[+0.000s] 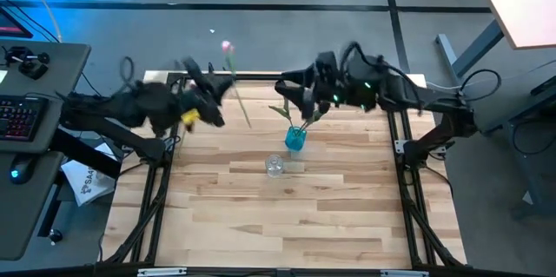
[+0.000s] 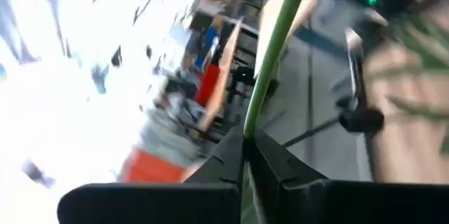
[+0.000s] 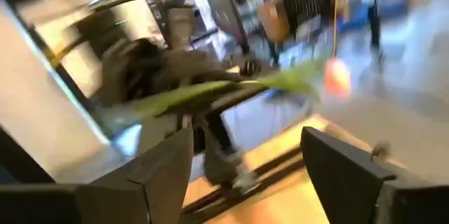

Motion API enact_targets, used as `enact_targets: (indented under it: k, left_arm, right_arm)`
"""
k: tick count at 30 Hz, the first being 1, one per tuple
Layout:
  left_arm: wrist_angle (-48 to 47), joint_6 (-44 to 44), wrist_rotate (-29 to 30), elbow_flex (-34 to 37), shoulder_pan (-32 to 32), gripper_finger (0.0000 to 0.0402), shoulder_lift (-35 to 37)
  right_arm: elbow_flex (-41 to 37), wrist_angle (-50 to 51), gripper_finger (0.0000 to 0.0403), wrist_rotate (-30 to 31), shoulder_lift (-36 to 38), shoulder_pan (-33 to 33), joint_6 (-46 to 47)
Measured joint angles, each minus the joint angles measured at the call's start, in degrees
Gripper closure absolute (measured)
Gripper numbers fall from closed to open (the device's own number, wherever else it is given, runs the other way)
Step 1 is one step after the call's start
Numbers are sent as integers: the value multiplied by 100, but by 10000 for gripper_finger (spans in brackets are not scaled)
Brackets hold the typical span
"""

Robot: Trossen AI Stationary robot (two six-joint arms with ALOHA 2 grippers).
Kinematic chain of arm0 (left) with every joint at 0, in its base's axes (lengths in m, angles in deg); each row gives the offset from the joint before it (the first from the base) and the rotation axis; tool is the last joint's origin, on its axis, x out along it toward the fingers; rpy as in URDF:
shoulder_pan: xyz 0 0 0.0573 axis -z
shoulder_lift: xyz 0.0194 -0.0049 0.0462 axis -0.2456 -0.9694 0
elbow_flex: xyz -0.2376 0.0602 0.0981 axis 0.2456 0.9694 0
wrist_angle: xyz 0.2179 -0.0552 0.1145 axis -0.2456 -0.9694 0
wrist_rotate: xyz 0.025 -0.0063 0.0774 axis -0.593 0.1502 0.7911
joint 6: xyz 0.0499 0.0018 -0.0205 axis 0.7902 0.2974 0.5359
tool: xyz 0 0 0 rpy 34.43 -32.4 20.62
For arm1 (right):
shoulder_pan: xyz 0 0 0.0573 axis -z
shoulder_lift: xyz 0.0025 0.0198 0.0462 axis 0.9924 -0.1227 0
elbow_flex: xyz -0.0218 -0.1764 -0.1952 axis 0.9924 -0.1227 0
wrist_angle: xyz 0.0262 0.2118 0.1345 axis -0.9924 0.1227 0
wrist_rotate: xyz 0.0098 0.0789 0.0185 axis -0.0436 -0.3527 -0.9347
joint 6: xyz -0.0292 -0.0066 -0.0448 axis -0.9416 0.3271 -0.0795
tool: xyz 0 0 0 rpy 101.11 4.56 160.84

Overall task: Sort flowers into vase by color
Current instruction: Put the bottom pink tulip into the transparent vase

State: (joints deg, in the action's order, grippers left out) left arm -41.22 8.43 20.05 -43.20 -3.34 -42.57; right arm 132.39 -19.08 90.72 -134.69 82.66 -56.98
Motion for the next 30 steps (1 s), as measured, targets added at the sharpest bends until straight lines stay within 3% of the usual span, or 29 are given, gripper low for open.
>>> enact_targets:
  k: [3, 6, 15, 25, 30]
  left_arm:
    - [21, 1327, -54, 11, 123, 401, -334]
    - [252, 2070, -29, 13, 256, 401, -637]
    - [1071, 2874, -170, 9, 423, 401, -1025]
    - [1064, 2546, -639, 9, 419, 401, -1003]
    - [1062, 2532, -637, 9, 415, 401, -1003]
  right_arm:
    - [-2, 52, 138, -697, -132, 419, 1175]
    - [-2, -162, 139, -1451, -298, 740, 1872]
    - [-2, -671, 141, -2891, -677, 1082, 2719]
    - [-2, -511, 147, -2860, -717, 1077, 2848]
    - [-2, -402, 187, -2752, -717, 1077, 2871]
